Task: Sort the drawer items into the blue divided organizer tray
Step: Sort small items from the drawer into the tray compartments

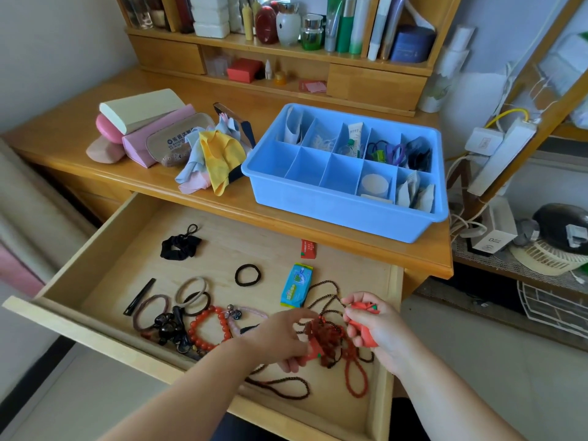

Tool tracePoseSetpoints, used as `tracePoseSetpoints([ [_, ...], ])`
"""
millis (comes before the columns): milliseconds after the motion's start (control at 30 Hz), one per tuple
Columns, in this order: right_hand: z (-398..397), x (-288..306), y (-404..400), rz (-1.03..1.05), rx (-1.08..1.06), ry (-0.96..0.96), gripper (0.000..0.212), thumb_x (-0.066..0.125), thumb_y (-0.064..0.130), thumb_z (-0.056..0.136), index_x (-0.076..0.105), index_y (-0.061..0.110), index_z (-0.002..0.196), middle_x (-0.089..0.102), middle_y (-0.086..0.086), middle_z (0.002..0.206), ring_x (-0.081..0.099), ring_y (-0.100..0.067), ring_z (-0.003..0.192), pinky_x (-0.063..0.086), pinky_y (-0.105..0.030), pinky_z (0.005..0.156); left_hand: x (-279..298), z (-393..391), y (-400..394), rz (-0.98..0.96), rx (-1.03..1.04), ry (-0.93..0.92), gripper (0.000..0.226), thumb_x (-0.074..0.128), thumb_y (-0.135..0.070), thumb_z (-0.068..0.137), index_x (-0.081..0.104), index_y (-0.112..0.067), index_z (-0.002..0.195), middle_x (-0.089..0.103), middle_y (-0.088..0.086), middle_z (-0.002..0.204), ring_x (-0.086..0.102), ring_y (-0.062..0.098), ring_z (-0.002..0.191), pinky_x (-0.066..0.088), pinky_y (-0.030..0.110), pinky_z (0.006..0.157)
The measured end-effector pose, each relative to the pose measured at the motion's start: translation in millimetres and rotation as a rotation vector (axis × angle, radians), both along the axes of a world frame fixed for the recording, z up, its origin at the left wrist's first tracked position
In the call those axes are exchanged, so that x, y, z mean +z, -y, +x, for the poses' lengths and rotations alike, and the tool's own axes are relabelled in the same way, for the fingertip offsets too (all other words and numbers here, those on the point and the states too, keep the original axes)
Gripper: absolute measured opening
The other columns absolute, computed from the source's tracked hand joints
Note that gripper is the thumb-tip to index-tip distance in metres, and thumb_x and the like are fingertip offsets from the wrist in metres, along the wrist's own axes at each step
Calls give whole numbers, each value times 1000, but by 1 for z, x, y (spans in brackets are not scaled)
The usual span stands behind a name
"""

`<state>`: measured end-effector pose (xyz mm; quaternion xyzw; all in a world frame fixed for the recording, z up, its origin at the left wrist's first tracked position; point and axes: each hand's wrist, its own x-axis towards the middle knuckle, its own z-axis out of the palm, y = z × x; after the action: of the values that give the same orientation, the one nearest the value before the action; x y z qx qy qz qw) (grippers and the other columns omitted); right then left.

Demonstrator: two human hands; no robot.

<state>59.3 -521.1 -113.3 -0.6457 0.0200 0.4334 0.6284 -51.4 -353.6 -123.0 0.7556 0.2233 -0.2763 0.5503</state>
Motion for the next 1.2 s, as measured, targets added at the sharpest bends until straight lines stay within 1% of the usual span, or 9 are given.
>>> tracePoseSetpoints([
  [67, -6, -6, -6, -39, 6, -39, 14, 59, -1, 88, 64, 11, 83, 56, -4, 61, 49, -15, 45, 34, -21, 38, 6, -6, -13, 46, 5, 8, 61, 64, -17, 87, 33, -26, 139, 67, -1, 64, 60, 8, 49, 51, 18, 53],
  [167, -13, -8, -13, -27, -13, -148, 6, 67, 12, 85, 62, 11, 83, 54, -3, 57, 46, -14, 42, 31, -20, 35, 20, -12, -22, 6, 174, 141, 25, 65, -17, 88, 59, -14, 113, 70, 2, 67, 64, 10, 55, 55, 21, 57],
  [333, -23, 12, -30, 165, 0, -224, 33, 71, 29, 74, 63, 8, 99, 52, -3, 60, 42, -11, 42, 29, -19, 35, 37, -2, -2, -280, 556, 376, 6, 64, -8, 89, 59, -6, 88, 67, 6, 61, 60, 15, 46, 51, 23, 47],
  [500, -6, 53, -36, 169, 16, 75, 13, 66, 1, 81, 65, 13, 76, 52, -7, 58, 43, -15, 40, 29, -19, 36, 53, 17, -3, -193, 517, 578, 3, 68, -15, 86, 67, -15, 84, 59, 4, 56, 49, 13, 41, 38, 18, 41],
  [633, 9, 85, -30, -36, 213, 435, 12, 69, 15, 84, 69, 24, 77, 52, 1, 50, 48, -11, 45, 36, -19, 41, 69, 35, -7, -171, 389, 676, 20, 70, -12, 85, 67, -31, 89, 62, 3, 63, 57, 13, 48, 45, 21, 49],
  [733, 27, 110, -25, -91, 132, 612, 19, 69, 16, 84, 67, 32, 75, 53, 6, 48, 50, -7, 46, 38, -15, 44, 88, 55, -16, -182, 369, 791, 25, 67, -14, 85, 63, -37, 94, 64, 0, 67, 61, 13, 55, 49, 22, 55],
  [933, 98, 180, -15, -223, -113, 1114, 15, 69, 23, 82, 65, 37, 77, 60, 8, 57, 55, -6, 49, 43, -21, 46, 128, 108, -58, 469, 389, 1052, 16, 61, -20, 89, 63, -36, 90, 64, -18, 78, 61, 3, 77, 45, 8, 68],
  [1033, 135, 194, -35, -409, -9, 1305, 22, 69, 20, 83, 61, 34, 68, 58, 11, 63, 55, -9, 59, 43, -26, 56, 129, 127, -67, 695, 261, 983, 10, 61, -23, 89, 67, -27, 96, 61, -19, 84, 57, -1, 84, 38, 4, 66],
  [1200, 164, 187, -65, -667, 375, 1314, 23, 67, 19, 84, 57, 34, 68, 55, 15, 69, 50, 2, 61, 31, -13, 48, 120, 130, -69, 891, 150, 1013, 11, 57, -34, 90, 68, -31, 89, 62, -17, 84, 57, 5, 73, 38, 11, 57],
])
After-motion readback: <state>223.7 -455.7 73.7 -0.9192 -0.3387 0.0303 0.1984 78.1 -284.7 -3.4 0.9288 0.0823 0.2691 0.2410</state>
